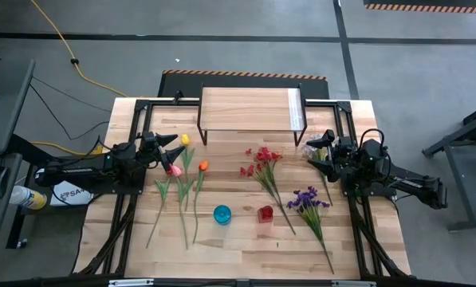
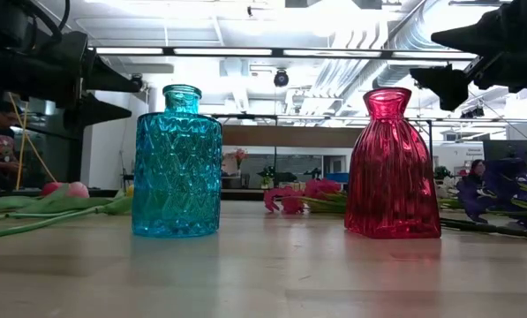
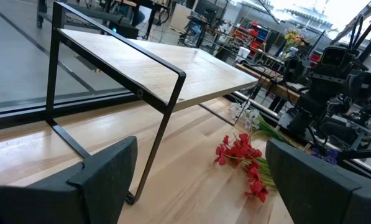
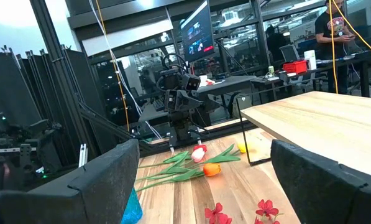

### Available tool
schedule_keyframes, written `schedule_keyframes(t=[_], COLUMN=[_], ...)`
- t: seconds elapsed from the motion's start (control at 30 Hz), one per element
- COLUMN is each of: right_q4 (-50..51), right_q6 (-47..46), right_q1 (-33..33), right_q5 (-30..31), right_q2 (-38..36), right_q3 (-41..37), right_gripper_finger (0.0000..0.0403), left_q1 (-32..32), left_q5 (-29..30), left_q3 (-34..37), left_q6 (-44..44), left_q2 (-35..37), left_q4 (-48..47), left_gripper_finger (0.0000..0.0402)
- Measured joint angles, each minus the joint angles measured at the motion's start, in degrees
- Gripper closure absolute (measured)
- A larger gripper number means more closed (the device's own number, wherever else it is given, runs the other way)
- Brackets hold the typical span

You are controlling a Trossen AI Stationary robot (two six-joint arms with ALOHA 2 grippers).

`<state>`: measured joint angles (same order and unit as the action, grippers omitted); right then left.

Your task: Pick and place flowers into a vace then onto a shelf

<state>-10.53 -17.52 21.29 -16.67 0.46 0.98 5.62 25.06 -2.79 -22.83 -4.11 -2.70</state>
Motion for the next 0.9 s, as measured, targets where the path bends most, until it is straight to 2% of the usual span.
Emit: schedule_keyframes(t=[0.3, 0.5, 0.6, 0.77, 0.9], right_q4=[0.0, 0.0, -1.1, -9.8, -24.5], right_q6=[0.0, 0.0, -1.9, -10.2, -10.7], right_q1=[0.0, 0.0, 0.0, 0.0, 0.0], right_q5=[0.0, 0.0, 0.0, 0.0, 0.0], right_q2=[0.0, 0.0, 0.0, 0.0, 0.0], right_q3=[0.0, 0.0, 0.0, 0.0, 0.0], right_gripper_finger=[0.0049, 0.0049, 0.0049, 0.0049, 0.0049], left_q1=[0.0, 0.0, 0.0, 0.0, 0.0], left_q5=[0.0, -0.4, -3.7, -11.2, -13.7], left_q3=[0.0, 0.3, -1.4, -8.2, -17.3], left_q6=[0.0, -4.9, -5.1, -2.1, 0.9], left_q2=[0.0, 0.1, 0.0, -0.2, -1.9], left_q4=[0.3, 9.4, 12.4, 12.3, 6.2], left_gripper_finger=[0.0016, 0.0016, 0.0016, 0.0016, 0.0016])
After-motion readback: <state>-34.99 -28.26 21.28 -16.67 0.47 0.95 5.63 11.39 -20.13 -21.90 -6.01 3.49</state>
